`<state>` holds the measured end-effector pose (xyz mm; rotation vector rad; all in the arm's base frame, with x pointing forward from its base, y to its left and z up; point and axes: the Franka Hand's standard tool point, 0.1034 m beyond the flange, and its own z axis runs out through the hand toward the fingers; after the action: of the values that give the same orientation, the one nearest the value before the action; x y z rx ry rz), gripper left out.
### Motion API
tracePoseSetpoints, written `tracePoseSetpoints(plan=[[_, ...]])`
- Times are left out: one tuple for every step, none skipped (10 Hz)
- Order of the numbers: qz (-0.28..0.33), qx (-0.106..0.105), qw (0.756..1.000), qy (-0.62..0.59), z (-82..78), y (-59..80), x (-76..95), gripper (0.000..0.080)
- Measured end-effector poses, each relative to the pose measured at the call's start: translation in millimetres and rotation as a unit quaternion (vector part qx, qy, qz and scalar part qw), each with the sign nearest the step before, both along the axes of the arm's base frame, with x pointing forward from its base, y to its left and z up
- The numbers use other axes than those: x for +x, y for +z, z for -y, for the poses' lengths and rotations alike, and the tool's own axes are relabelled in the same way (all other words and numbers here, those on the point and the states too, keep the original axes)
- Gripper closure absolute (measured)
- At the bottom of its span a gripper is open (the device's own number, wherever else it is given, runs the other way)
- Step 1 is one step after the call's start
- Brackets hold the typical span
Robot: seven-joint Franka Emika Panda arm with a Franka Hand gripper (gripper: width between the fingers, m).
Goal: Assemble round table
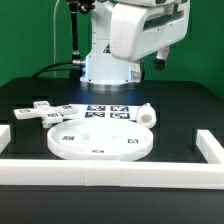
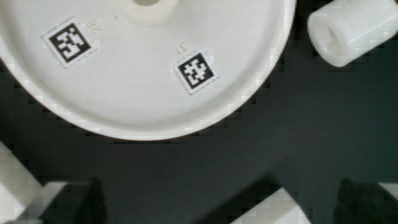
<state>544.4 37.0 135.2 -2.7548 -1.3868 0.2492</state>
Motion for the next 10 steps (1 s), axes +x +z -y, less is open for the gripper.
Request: tracePoseSetpoints(plan=[[-0.001,0.0,1.0,0.0,0.1,0.2,1.8,0.015],[-0.001,0.0,1.0,0.0,0.1,0.2,1.8,0.015],[-0.001,0.0,1.0,0.0,0.2,0.1,1.7,0.015],[-0.001,0.0,1.0,0.001,0.2,-0.1,1.8,0.015],[-0.001,0.001,1.0,0.007,2.3,-0.6,1.7,0.015],[0.0,0.003,1.0,0.024,12.6,-2.6,1.1,0.015],[0.022,0.009,0.999,0.049,24.9,-14.0,0.0,0.015],[0.034,0.016,0.996,0.078,37.1,-28.4,-5.9,0.015],[0.04,0.021,0.995,0.094,51.3,-43.7,-10.0,0.015],[0.039,0.025,0.994,0.101,61.9,-57.1,-11.2,0.015]])
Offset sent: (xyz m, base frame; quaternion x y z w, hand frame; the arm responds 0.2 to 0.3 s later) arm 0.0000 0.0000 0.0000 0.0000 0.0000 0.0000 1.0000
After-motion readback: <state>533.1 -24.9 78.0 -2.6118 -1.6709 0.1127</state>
